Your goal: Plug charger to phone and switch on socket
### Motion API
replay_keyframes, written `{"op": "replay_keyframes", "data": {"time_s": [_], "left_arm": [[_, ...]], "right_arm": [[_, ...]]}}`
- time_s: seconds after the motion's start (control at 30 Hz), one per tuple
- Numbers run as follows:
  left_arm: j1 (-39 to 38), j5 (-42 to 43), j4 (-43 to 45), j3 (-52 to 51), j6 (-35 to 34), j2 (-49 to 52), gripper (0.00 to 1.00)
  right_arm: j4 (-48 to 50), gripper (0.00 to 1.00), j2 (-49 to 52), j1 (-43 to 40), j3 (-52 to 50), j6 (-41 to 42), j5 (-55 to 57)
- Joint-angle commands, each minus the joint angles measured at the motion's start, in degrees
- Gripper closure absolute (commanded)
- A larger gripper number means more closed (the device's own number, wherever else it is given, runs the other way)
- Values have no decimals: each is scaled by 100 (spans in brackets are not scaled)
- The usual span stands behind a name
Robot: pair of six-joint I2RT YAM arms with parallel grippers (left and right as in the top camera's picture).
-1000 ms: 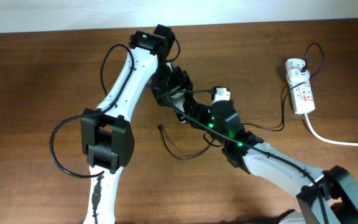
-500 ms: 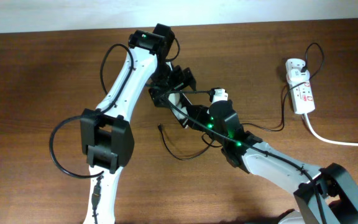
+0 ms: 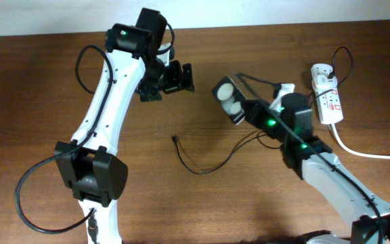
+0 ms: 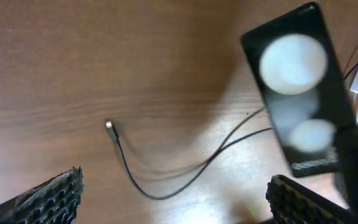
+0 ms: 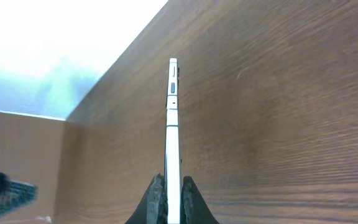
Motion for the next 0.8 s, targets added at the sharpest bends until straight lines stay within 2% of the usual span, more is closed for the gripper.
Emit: {"op": "replay_keyframes", "data": {"time_s": [0.0,0.1,0.17,0.23,0.3,0.37,0.4,0.57,0.77], "left_arm": [[-105,529,516,-610,570,-188,1],[-232,824,1397,-1672,697,-726,1],[-267,828,2127,-2758,697,-1298,1],[-262,1226,3287,-4052,697,-2026,1],[-262,2033,4876,-5265,651,-2721,1],[-262,2448,6577,-6238,197,-3091,1],[-262,2706,7715,-6815,-315,-3106,1],[-264,2704,10747,-8161,-1506,-2979,1],[-269,2260,11431,-8279,-2186,-2979,1]], "right_arm": [[-249,96,-151,-555,120,105,-734],[-431,96,-151,-973,116,103,-1193],[-431,96,-151,-1237,116,103,-1593],[-407,96,-149,-1307,116,103,-1794],[-382,96,-149,-1305,116,140,-1926],[-361,96,-140,-1305,114,391,-1991],[-216,96,-138,-1305,105,581,-2076],[811,96,-87,-938,94,1300,-2153],[2144,96,518,-59,94,1969,-1867]]}}
